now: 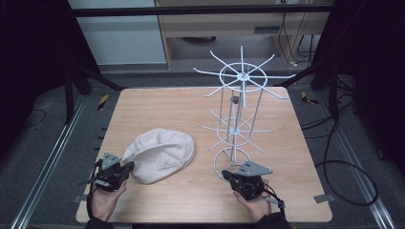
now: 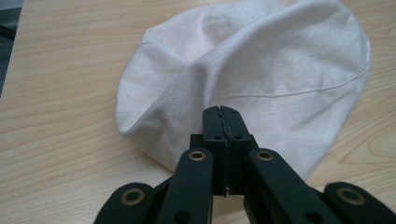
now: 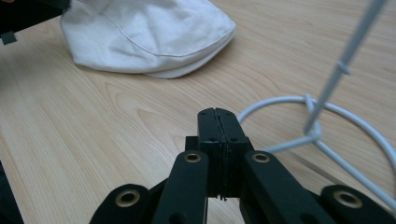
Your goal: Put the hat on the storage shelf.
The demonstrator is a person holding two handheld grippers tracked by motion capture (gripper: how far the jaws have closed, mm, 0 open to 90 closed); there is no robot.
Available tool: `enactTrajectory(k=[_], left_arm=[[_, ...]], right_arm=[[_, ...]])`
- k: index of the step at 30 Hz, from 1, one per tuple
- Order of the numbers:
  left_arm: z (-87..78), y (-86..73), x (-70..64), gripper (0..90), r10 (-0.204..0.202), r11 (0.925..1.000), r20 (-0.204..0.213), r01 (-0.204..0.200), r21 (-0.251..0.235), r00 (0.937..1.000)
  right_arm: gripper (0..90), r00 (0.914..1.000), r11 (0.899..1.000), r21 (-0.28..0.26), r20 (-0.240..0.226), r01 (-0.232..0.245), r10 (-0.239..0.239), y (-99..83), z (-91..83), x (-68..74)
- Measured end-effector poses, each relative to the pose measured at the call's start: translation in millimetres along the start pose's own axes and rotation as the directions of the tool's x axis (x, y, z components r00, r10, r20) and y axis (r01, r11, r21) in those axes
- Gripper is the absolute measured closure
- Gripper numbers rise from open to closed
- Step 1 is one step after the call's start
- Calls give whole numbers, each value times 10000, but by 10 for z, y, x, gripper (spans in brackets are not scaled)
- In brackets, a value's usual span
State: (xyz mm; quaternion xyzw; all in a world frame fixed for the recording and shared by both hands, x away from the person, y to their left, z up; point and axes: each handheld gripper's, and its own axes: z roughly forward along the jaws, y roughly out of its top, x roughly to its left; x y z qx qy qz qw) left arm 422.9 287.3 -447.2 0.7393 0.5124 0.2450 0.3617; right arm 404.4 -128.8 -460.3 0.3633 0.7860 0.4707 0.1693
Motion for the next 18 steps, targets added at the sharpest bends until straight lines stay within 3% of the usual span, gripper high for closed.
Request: enactTrajectory(k=[9,18], left_arm=[[127,25,-122,897,459,9989,84,-459,-3,9989],[200,5,-87,897,583,9976,-9,-583,378,9983]], right_arm=[[900,9990,9991,-60,-163,414,-415,143,331,195],[900,9956,9948,-411,100,934,-930,248,644,439]])
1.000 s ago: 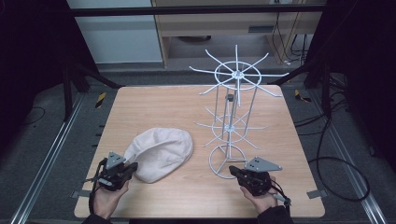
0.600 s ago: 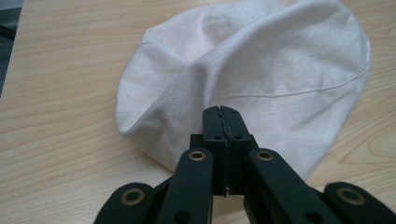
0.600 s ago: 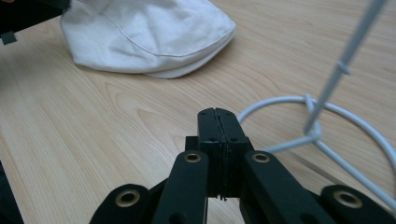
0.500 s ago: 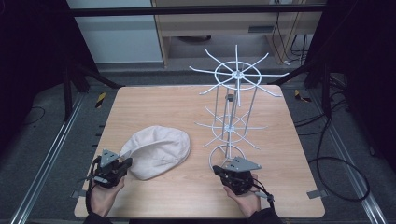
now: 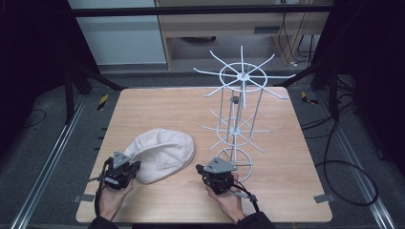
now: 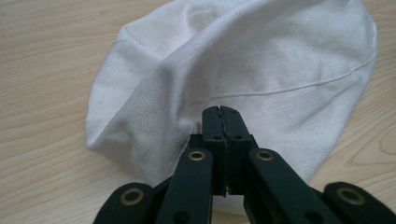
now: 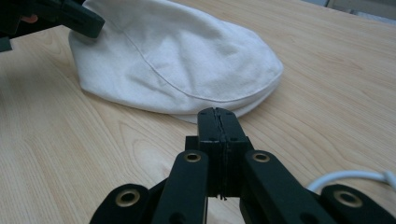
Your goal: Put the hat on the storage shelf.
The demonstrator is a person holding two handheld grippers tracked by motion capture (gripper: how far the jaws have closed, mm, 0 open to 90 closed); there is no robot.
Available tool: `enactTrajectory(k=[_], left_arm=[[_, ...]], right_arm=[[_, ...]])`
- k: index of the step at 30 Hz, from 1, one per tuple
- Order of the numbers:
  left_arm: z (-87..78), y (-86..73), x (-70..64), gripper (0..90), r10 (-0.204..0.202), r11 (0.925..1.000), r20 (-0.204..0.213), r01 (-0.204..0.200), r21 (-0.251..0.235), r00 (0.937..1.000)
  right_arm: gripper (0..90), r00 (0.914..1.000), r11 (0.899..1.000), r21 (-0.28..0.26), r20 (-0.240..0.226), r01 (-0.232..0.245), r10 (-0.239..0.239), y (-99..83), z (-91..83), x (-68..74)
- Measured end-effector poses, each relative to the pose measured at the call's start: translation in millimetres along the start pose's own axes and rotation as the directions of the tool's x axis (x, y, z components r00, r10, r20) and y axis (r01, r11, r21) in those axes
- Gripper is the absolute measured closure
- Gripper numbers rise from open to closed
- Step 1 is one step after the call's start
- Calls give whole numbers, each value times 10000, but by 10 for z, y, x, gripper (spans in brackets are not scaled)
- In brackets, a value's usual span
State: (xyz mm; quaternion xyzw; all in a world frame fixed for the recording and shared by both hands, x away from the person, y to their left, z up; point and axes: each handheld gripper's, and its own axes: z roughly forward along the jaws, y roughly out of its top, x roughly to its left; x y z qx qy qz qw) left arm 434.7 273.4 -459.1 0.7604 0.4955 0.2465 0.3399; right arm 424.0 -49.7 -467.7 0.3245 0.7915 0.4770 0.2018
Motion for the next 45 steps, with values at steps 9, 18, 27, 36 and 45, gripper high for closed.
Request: enactTrajectory(k=[9,18,27,36,45], left_arm=[[-149,-37,58,778,-195,9986,-771,156,-511,9968],[-113,-55,133,430,-475,9978,-1907,377,-545,9805],[91,-16,283,630,-795,9966,-732,777,-283,9941],[-107,2,332,871,-170,9955,434,209,-926,9989],[-201,-128,506,870,-173,9985,82,177,-512,9998]], right_arm=[[841,9997,9998,38,-74,218,-218,38,89,46],[724,10000,9999,132,-60,58,-57,16,34,-25],[676,10000,9995,306,-50,76,-75,-1,51,-67],[610,9994,9994,251,-249,238,-232,45,145,-18],[504,9995,9997,149,-264,181,-177,212,461,111]])
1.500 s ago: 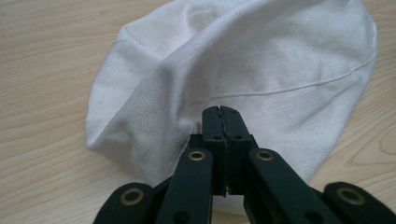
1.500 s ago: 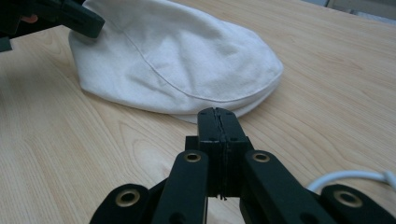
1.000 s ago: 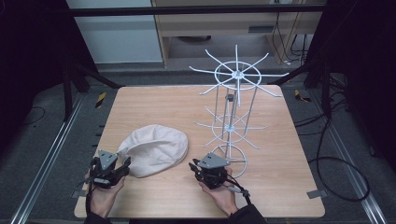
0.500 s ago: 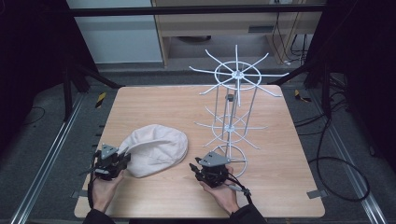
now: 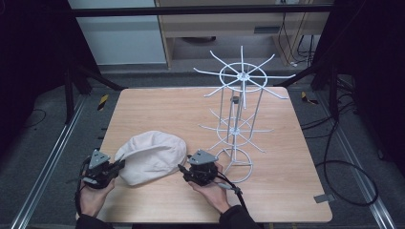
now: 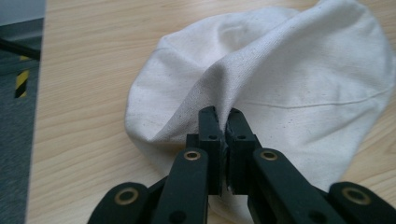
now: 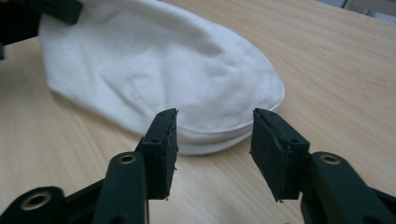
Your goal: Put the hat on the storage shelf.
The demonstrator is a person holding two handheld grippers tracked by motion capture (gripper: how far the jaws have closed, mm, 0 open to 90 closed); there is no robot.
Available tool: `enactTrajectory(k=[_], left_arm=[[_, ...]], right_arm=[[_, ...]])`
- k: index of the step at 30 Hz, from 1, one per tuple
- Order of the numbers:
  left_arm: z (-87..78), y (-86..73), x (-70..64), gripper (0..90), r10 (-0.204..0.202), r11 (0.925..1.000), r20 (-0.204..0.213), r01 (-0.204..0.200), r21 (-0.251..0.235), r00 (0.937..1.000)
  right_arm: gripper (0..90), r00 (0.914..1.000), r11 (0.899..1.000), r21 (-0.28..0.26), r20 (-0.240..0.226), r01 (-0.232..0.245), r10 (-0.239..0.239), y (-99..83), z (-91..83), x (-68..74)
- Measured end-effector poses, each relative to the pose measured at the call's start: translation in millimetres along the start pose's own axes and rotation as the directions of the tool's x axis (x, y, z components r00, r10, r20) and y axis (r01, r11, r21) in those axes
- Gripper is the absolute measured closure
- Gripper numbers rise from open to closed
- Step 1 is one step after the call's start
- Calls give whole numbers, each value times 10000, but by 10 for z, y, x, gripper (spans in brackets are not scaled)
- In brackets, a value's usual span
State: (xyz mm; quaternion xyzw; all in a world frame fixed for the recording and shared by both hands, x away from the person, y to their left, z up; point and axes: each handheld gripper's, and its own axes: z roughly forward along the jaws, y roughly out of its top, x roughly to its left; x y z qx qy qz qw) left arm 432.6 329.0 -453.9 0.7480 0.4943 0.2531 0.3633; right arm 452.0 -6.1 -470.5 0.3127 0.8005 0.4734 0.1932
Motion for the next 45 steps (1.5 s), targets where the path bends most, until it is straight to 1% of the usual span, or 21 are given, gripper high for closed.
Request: enactTrajectory(k=[2,3,4,6,8,10,12,14,18,20,22,24,26,27,29,31,34,38,40,42,45], left_arm=[[22,-29,22,866,-157,9999,-123,157,13,9998],[30,-30,28,865,-105,9999,-150,106,69,9998],[49,-34,20,863,-173,9998,-181,174,65,9997],[72,-35,12,861,-44,9998,-293,50,193,9996],[89,-38,11,860,-81,9997,-314,89,248,9995],[94,-38,19,859,-95,9996,-301,103,264,9995],[101,-35,19,859,-154,9995,-291,162,269,9995],[107,-32,16,858,-138,9995,-309,146,271,9994],[118,-25,10,857,-161,9995,-285,169,273,9995],[126,-21,0,856,-146,9995,-288,153,266,9995],[135,-14,-6,856,-96,9996,-273,103,272,9996],[143,-8,-17,857,-116,9996,-254,122,254,9996],[151,0,-22,856,-84,9997,-286,91,236,9996],[155,7,-24,856,-128,9997,-315,135,225,9994],[166,17,-11,856,-145,9997,-392,152,181,9991],[198,35,12,856,-316,9994,-361,320,127,9988],[287,85,20,856,-500,9987,-449,504,69,9977],[405,197,-27,855,-265,9996,-645,269,45,9976],[485,247,-58,854,-199,9998,-725,200,9,9972],[543,284,-71,853,-148,9998,-769,157,113,9969],[596,321,-72,848,-184,9998,-850,194,108,9962]], right_arm=[[483,9999,10000,7,78,-62,62,40,120,21],[473,9998,10000,-23,180,-45,45,63,176,30],[465,9997,10000,-53,237,-44,45,79,215,32],[453,9992,9998,-83,354,-201,204,116,323,18],[446,9983,9993,-116,467,-348,353,134,422,3],[444,9970,9986,-41,568,-522,523,135,513,-13],[459,9963,9984,130,660,-552,542,124,580,-30],[506,9958,9981,304,759,-541,517,110,620,-29],[631,9947,9961,766,962,-427,353,103,632,-22],[758,9951,9936,1027,919,-465,370,98,631,-20],[841,9955,9907,1299,901,-397,281,91,629,-18],[890,9956,9891,1444,928,-282,148,79,631,-15],[900,9954,9871,1560,929,-356,213,80,622,-22],[900,9958,9869,1574,891,-342,203,83,608,-24],[900,9975,9877,1495,605,-459,372,83,557,-38],[900,9985,9887,1413,300,-497,459,76,492,-46],[900,9994,9892,1428,-116,-319,339,56,379,-12],[900,9963,9891,1395,-652,-466,561,-10,232,67],[900,9958,9893,1379,-713,-479,582,-24,211,81],[900,9933,9893,1326,-889,-611,733,-51,183,112],[899,9905,9898,1291,-1151,-603,753,-65,165,180]])
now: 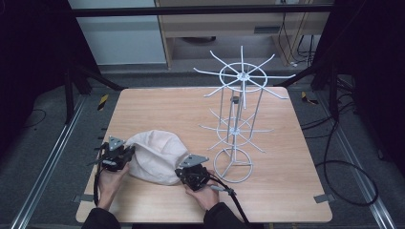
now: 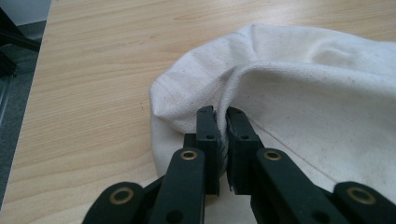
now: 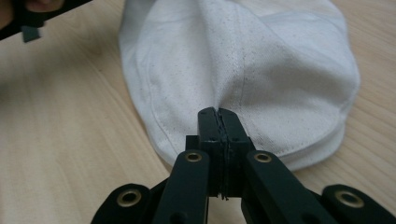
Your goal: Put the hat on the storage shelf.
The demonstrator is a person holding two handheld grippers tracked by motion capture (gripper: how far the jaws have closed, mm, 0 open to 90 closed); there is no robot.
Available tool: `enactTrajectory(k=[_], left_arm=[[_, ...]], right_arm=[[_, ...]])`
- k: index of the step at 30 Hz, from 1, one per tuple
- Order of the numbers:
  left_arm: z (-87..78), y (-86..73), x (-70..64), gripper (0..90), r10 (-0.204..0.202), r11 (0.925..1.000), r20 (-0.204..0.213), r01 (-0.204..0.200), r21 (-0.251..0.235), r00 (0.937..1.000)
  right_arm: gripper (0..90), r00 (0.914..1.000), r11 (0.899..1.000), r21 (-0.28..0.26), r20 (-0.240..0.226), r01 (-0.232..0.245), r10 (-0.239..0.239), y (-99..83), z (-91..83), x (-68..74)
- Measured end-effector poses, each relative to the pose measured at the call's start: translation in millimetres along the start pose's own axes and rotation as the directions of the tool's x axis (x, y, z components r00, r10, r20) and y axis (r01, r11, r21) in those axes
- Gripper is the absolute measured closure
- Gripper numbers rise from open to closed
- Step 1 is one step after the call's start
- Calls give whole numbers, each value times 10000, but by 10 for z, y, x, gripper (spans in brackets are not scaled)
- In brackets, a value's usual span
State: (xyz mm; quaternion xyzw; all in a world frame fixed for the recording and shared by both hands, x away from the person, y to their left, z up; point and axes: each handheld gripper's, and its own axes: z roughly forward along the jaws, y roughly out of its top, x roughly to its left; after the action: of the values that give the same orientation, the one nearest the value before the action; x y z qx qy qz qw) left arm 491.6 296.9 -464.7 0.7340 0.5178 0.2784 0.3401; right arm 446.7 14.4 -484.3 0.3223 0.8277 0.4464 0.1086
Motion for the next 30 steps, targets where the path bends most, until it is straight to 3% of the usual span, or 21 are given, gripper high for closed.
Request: enactTrajectory(k=[4,7,11,16,20,24,27,30], left_arm=[[-13,-9,33,810,-149,9999,95,150,-18,9998],[-72,-24,82,665,-357,9993,234,359,-82,9991],[-264,-61,130,598,-476,9982,258,485,-344,9985],[-457,-117,74,652,-383,9984,183,390,-402,9991],[-556,-224,-62,813,-310,9994,473,316,-128,9984],[-520,-337,-202,895,-212,9989,683,183,423,9974],[-428,-399,-299,896,62,9961,756,-128,867,9971],[-360,-409,-351,897,323,9947,659,-385,949,9973]], right_arm=[[888,9997,9997,-30,4,235,-235,-14,18,106],[848,9998,9996,-182,34,205,-204,-12,-2,108],[794,9998,9964,-832,111,163,-154,34,-143,88],[830,9963,9923,-1227,853,183,-78,84,-256,-51],[891,9884,9928,-1192,1515,77,105,68,-220,-214],[900,9822,9928,-1195,1859,-38,261,84,-125,-328],[900,9794,9932,-1163,2013,100,137,107,-12,-386],[899,9776,9912,-1324,2091,47,233,131,94,-403]])
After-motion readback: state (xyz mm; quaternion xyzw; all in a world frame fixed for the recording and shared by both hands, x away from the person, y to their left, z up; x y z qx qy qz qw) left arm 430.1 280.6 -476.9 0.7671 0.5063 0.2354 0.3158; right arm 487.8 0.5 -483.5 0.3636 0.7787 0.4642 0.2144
